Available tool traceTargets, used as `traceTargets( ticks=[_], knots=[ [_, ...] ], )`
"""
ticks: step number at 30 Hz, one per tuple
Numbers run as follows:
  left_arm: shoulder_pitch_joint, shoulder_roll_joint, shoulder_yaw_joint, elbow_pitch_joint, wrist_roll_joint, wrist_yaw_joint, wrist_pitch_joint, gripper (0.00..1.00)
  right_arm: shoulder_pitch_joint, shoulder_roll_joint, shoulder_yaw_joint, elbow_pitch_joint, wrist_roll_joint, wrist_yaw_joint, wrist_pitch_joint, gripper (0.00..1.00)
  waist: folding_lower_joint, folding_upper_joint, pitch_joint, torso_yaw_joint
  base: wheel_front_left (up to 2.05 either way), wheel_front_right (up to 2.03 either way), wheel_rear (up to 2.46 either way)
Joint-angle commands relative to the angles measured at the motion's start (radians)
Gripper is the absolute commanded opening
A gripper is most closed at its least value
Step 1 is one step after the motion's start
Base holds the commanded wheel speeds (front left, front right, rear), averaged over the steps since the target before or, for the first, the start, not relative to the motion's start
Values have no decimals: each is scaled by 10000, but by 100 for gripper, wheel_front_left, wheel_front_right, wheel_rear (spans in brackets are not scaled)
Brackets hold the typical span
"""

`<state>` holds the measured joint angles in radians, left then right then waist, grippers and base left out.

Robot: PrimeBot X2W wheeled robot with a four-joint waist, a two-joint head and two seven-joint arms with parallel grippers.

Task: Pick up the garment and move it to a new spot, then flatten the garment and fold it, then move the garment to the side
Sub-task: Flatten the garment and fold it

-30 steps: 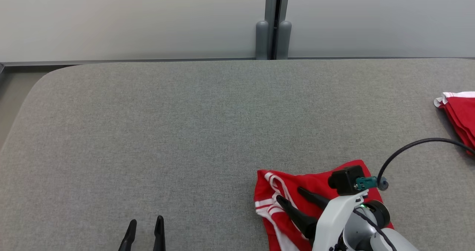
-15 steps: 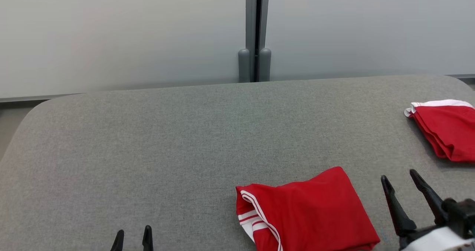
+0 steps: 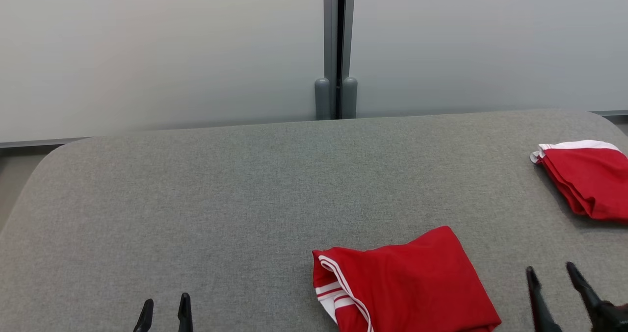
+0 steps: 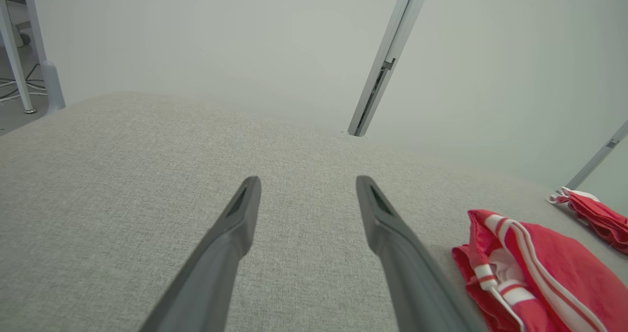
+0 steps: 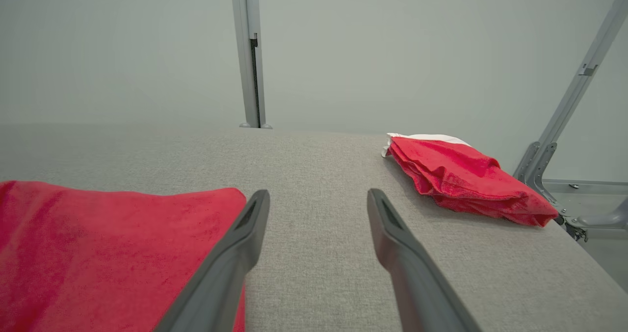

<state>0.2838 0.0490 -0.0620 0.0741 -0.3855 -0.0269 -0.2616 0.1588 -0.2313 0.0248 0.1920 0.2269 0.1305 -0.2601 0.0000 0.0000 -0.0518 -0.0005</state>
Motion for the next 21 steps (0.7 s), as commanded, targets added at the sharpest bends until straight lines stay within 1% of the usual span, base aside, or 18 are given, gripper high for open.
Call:
traceTargets(
  ticks=[1,2,3,4,5,9,12,16,21],
  knots=[
    [-127,35,57,-50,97,-70,-42,100,-221,59,269,-124,-139,4,-61,100,0,0,47,21,0,0,0],
    [-157,35,64,-58,97,-73,-42,100,-355,135,603,-153,-164,3,-62,100,0,0,105,42,0,0,0],
    [-218,35,57,-61,114,-101,-42,100,-488,196,1027,-100,-142,3,-61,60,0,0,172,82,0,0,0],
    [-275,35,32,-63,142,-112,-42,100,-638,210,1479,75,-154,3,-60,9,0,0,245,138,0,0,0],
    [-330,37,14,-63,151,-134,-42,100,-893,269,1886,219,-175,3,-62,0,0,0,319,192,0,0,0],
    [-536,37,-111,-4,140,-174,-42,100,-2095,732,3450,1355,-2,1,159,0,0,0,699,425,0,0,0],
    [-749,34,-274,-6,72,-158,-42,100,-3008,1111,4064,2346,11,1,427,0,0,0,1072,639,0,0,0],
    [-962,37,-438,95,24,-185,-42,100,-3976,1378,4963,3592,-52,3,798,0,0,0,1430,991,0,0,0],
    [-1106,34,-478,145,-49,-116,-42,100,-4624,1569,6352,4426,280,3,958,0,0,0,1580,1315,0,0,0]
  ],
)
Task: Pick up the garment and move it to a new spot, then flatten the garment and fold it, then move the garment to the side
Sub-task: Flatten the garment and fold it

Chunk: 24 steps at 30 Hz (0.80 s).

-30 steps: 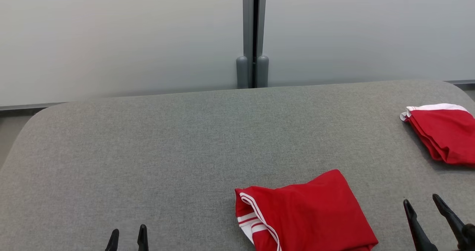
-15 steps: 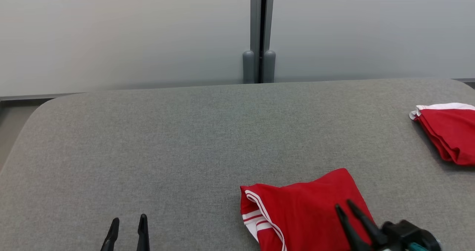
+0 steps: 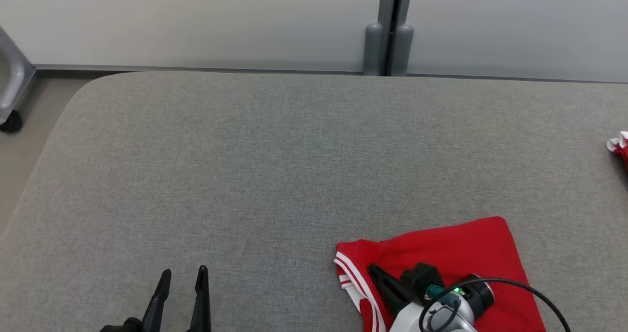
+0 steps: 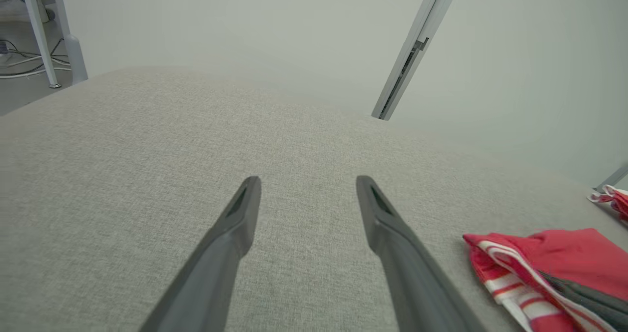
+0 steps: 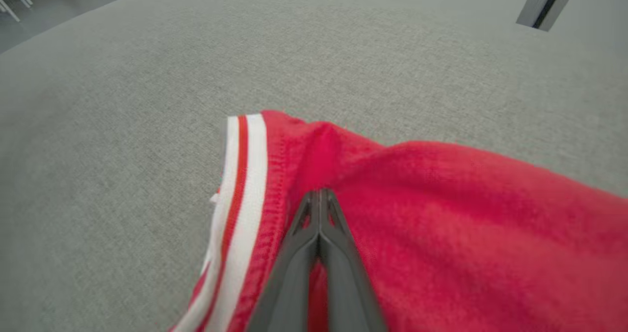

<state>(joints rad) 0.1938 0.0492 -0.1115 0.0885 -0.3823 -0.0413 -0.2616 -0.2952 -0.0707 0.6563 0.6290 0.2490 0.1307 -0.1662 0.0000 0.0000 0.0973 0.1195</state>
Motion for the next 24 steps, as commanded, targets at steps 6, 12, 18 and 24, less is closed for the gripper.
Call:
traceTargets(
  ticks=[6,12,18,24],
  knots=[
    [-206,33,-34,0,-86,57,-42,100,-539,103,1047,583,486,1,-112,0,0,0,117,205,0,0,0],
    [-65,35,-60,-50,-153,170,-42,100,-718,154,1588,470,965,1,-604,7,0,0,-104,-19,0,0,0],
    [320,33,221,-105,2,101,-40,100,85,-460,135,-781,1013,-1,-974,4,0,0,-686,-555,0,0,0],
    [589,35,537,-201,134,-20,-42,100,1554,-1372,-2400,-2702,200,-1,-996,85,0,0,-1032,-1045,0,0,0]
  ],
)
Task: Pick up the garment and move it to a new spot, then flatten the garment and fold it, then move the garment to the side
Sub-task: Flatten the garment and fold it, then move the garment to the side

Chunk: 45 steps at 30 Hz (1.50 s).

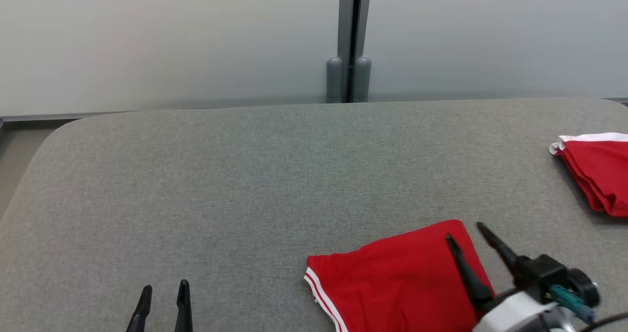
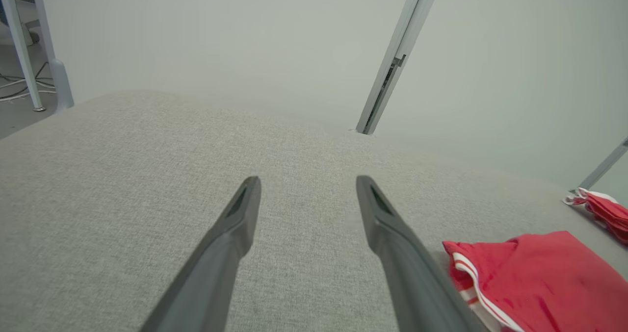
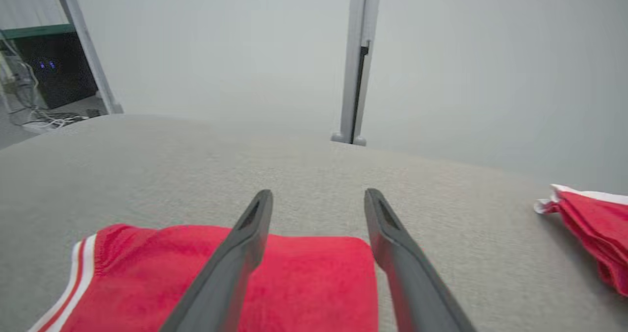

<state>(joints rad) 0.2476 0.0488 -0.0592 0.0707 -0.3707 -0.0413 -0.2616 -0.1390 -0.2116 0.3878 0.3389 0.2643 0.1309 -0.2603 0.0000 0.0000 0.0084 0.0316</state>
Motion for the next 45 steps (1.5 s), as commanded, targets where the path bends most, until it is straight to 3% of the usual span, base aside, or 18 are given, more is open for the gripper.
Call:
traceTargets(
  ticks=[1,9,17,21,24,29,33,40,45],
  knots=[
    [52,37,75,-33,29,-39,-42,100,331,-50,-295,-160,-61,-3,-56,100,0,0,-160,-240,0,0,0],
    [146,37,192,176,497,-268,-42,100,2403,-67,-3452,-1509,-597,-1,-60,100,0,0,-470,-384,0,0,0],
    [368,37,167,509,534,-379,-42,100,3093,153,-4072,-1052,-594,-1,-62,100,0,0,-682,-248,0,0,0],
    [458,37,191,519,562,-380,-42,100,2817,224,-3767,-1032,-253,-1,-62,100,0,0,-671,-194,0,0,0],
    [343,37,132,453,559,-346,-42,100,2310,-159,-2927,-783,450,-1,43,100,0,0,-533,-135,0,0,0],
    [44,38,-123,563,527,-424,-42,100,1029,-1223,-1062,-158,2039,-1,2372,100,0,0,-176,-10,0,0,0],
    [-225,38,-299,643,592,-482,-42,100,57,-1628,-316,649,2685,-3,4002,100,0,0,269,258,0,0,0],
    [-879,31,-374,530,593,-554,-42,100,-1166,-1379,177,1869,3495,0,5133,100,0,0,1396,691,0,0,0],
    [-1243,35,-325,504,524,-544,-42,100,-1642,-1395,655,2080,4131,0,5265,100,0,0,1848,770,0,0,0]
  ],
)
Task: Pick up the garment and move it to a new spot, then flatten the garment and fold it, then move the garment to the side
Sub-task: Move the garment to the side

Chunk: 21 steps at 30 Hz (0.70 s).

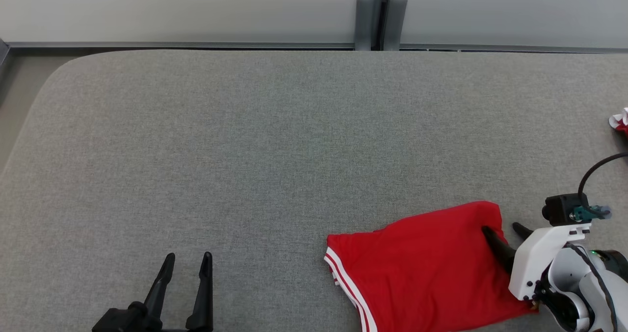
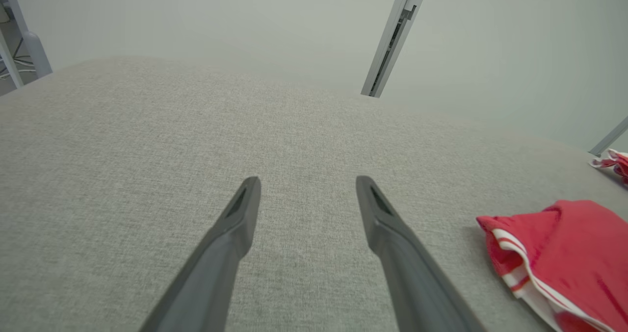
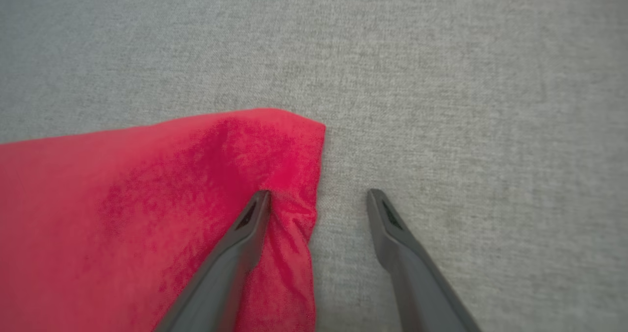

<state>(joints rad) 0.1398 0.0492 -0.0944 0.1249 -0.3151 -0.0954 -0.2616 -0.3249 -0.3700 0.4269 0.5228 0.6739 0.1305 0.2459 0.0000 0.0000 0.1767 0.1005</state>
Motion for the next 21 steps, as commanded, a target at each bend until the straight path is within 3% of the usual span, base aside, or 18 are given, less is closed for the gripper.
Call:
traceTargets(
  ticks=[1,3,5,6,7,15,21],
  knots=[
    [-208,32,23,-26,-46,-5,-42,100,172,173,390,247,139,4,201,100,0,0,201,73,0,0,0],
    [-311,32,-21,25,-66,-21,-42,100,138,178,729,182,459,20,273,98,0,0,230,47,0,0,0],
    [-387,33,-44,65,-86,-20,-42,100,98,167,1057,34,831,38,279,45,0,0,226,-7,0,0,0],
    [-410,32,-67,88,-94,-14,-42,100,74,126,1209,-66,1007,40,248,13,0,0,217,-36,0,0,0],
    [-439,35,-72,100,-98,-3,-42,100,24,69,1347,-150,1168,40,191,0,0,0,197,-70,0,0,0],
    [-455,32,-6,57,-64,47,-42,100,-594,-723,1880,-468,2179,11,-197,0,0,0,107,-328,0,0,0],
    [-419,32,123,-124,-59,50,-42,100,-1281,-1352,1716,-677,2563,6,-641,0,0,0,328,-769,0,0,0]
  ],
)
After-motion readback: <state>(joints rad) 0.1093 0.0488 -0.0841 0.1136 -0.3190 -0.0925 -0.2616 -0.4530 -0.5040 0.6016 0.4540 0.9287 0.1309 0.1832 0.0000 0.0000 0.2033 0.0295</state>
